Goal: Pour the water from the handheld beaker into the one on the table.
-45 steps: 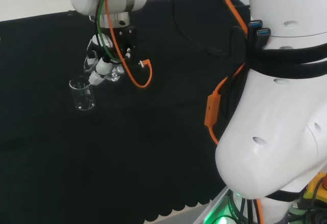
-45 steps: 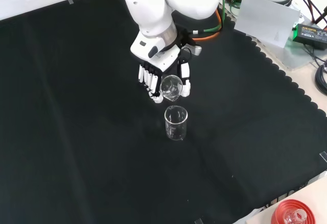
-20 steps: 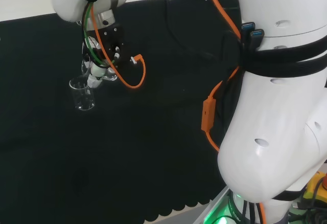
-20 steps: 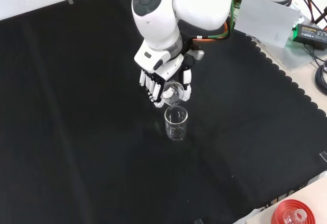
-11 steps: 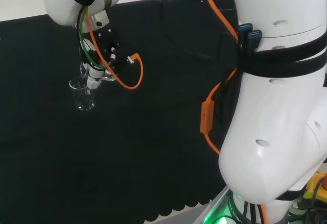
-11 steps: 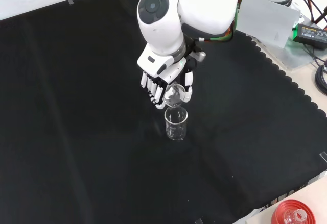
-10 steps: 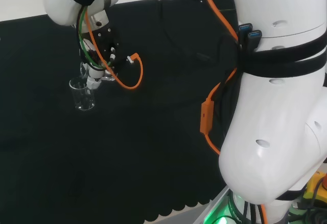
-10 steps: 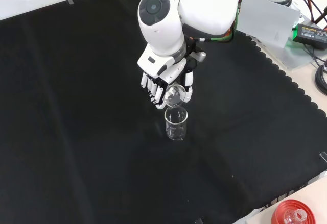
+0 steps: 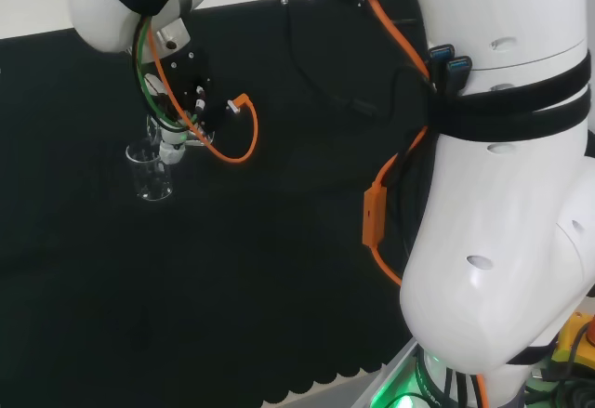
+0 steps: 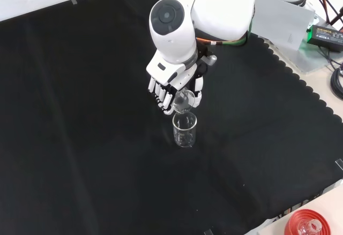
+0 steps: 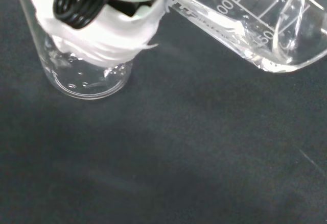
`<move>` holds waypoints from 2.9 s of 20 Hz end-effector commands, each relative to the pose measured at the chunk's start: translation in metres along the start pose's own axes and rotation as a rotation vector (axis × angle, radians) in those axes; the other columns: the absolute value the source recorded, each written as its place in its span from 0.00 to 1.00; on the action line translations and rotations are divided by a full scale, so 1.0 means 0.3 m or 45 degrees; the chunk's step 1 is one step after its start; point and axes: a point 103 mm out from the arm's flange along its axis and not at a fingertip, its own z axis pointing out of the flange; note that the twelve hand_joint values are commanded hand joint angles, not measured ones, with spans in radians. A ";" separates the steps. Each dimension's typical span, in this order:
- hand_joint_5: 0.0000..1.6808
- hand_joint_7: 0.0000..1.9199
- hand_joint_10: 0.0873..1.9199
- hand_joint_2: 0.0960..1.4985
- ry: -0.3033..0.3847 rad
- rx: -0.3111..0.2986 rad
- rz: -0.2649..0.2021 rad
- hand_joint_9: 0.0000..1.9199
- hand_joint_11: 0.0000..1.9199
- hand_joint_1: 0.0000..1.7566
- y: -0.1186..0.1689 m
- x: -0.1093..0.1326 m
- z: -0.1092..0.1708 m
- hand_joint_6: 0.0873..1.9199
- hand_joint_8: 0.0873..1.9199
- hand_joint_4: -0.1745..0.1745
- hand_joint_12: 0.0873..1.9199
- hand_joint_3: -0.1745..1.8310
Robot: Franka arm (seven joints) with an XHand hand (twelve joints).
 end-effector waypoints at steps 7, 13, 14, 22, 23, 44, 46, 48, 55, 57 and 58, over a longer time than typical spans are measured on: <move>0.72 0.75 0.04 0.61 -0.073 0.037 0.044 0.70 0.49 0.62 0.004 0.006 -0.002 0.31 0.02 1.00 0.51 0.15; 0.71 0.76 0.01 0.50 -0.107 0.047 0.049 0.72 0.49 0.62 0.010 0.013 -0.019 0.35 0.00 1.00 0.51 0.31; 0.71 0.76 0.01 0.49 -0.112 0.050 0.050 0.72 0.49 0.62 0.011 0.013 -0.020 0.35 0.00 1.00 0.51 0.32; 0.71 0.76 0.01 0.49 -0.140 0.080 0.061 0.72 0.49 0.63 0.015 0.014 -0.029 0.36 0.00 1.00 0.51 0.33; 0.71 0.76 0.00 0.49 -0.145 0.080 0.062 0.72 0.49 0.63 0.015 0.014 -0.031 0.36 0.00 1.00 0.51 0.33; 0.71 0.76 0.00 0.48 -0.230 0.134 0.078 0.72 0.49 0.63 0.018 0.028 -0.054 0.36 0.00 1.00 0.51 0.33; 0.71 0.76 0.00 0.48 -0.238 0.137 0.078 0.72 0.49 0.63 0.018 0.031 -0.057 0.36 0.00 1.00 0.51 0.33; 0.71 0.76 0.00 0.48 -0.239 0.144 0.080 0.72 0.49 0.63 0.018 0.026 -0.054 0.36 0.00 1.00 0.51 0.33; 0.71 0.76 0.00 0.48 -0.258 0.168 0.083 0.72 0.49 0.63 0.020 0.040 -0.067 0.36 0.00 1.00 0.51 0.34; 0.71 0.76 0.00 0.48 -0.264 0.172 0.080 0.72 0.49 0.63 0.022 0.042 -0.069 0.36 0.00 1.00 0.51 0.34; 0.71 0.76 0.00 0.48 -0.268 0.172 0.079 0.72 0.49 0.63 0.022 0.042 -0.070 0.36 0.00 1.00 0.51 0.34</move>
